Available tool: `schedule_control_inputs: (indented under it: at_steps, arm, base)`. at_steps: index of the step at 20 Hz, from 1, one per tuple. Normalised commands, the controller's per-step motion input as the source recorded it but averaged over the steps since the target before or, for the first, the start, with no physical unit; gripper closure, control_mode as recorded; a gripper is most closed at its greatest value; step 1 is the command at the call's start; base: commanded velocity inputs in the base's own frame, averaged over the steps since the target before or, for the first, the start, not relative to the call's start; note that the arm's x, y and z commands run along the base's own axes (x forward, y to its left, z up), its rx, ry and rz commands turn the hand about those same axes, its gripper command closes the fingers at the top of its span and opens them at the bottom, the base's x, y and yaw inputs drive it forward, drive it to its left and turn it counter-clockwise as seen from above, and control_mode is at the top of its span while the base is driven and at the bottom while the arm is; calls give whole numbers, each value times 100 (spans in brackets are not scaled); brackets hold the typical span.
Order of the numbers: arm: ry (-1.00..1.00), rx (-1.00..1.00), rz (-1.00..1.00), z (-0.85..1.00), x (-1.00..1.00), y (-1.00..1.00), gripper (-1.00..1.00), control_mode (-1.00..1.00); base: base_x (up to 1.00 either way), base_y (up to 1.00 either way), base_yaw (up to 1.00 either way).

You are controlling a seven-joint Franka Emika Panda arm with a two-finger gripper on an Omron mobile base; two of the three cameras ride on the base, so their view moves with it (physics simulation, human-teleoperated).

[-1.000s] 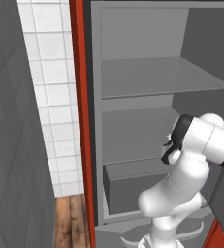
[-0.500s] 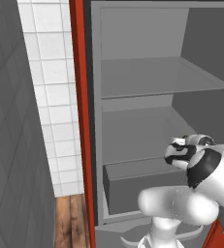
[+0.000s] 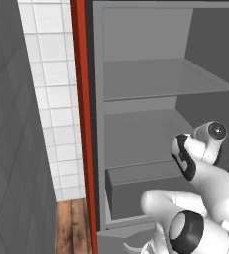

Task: Gather the cucumber and avocado from the fridge and place them on a tray on the dining counter. Then gather the fishs from the fridge and place them on the other tray.

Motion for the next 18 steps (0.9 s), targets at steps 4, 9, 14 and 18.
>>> schedule_control_inputs:
  at_steps: [4,9,14,18]
  arm:
    - [6,2,11,50,-55,20,100,-100]
    - [1,0,4,41,-81,32,100,-100]
    - [1,0,0,55,-86,51,100,-100]
    - [8,0,0,68,-76,37,100,-100]
  base:
    - [0,0,0]
    - [0,0,0]
    - [0,0,0]
    - [0,0,0]
